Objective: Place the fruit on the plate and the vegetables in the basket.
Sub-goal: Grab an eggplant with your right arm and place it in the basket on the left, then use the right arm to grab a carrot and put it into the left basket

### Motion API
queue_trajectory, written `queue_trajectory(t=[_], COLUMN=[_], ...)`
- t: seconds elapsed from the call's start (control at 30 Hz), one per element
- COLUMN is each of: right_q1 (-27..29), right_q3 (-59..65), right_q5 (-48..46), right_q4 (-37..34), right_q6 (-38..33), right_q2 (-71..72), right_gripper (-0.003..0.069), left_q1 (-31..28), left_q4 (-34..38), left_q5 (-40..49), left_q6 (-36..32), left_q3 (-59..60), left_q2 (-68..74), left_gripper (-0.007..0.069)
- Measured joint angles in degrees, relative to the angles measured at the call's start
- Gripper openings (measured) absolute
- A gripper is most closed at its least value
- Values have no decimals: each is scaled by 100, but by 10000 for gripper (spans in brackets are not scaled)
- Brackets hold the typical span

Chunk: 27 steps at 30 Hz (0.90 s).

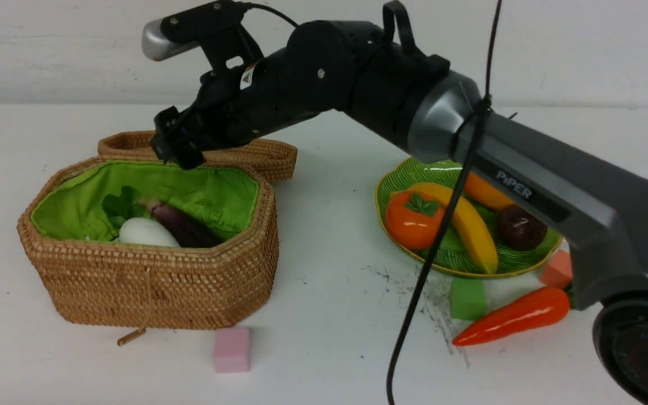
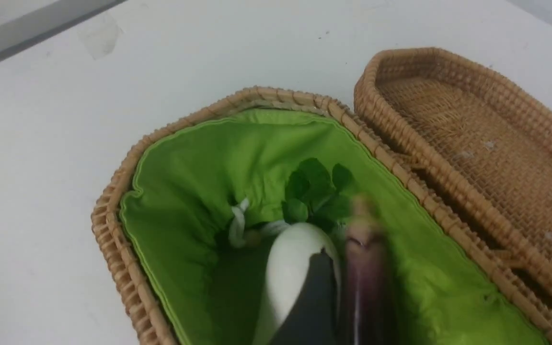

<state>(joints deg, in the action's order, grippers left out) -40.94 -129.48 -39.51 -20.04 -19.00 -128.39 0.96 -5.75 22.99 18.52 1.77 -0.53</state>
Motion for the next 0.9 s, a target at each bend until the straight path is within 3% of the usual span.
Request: queue_trajectory(t=[0.23,0.47,0.63,0.77,0.9], right_q1=[682,2176,3009,3086,3086], right_q3=[474,3060,4777,5457,5686], right_q5=[-1047,-1061,-1237,-1345,-1381], right_q4=[-162,77,201,540,1187], right_q6=[169,296,1671,2543,4278], right_q2=[1058,3235,3779,3750,3548], right_gripper=[632,550,542,552,595], left_q1=[0,0,0,0,0], left_q4=[0,0,0,0,0], left_q5=[0,0,0,0,0], left_q6=[0,0,0,0,0], left_q3=[0,0,0,0,0], left_q2=[0,0,0,0,0], left_gripper=[238,238,238,238,238])
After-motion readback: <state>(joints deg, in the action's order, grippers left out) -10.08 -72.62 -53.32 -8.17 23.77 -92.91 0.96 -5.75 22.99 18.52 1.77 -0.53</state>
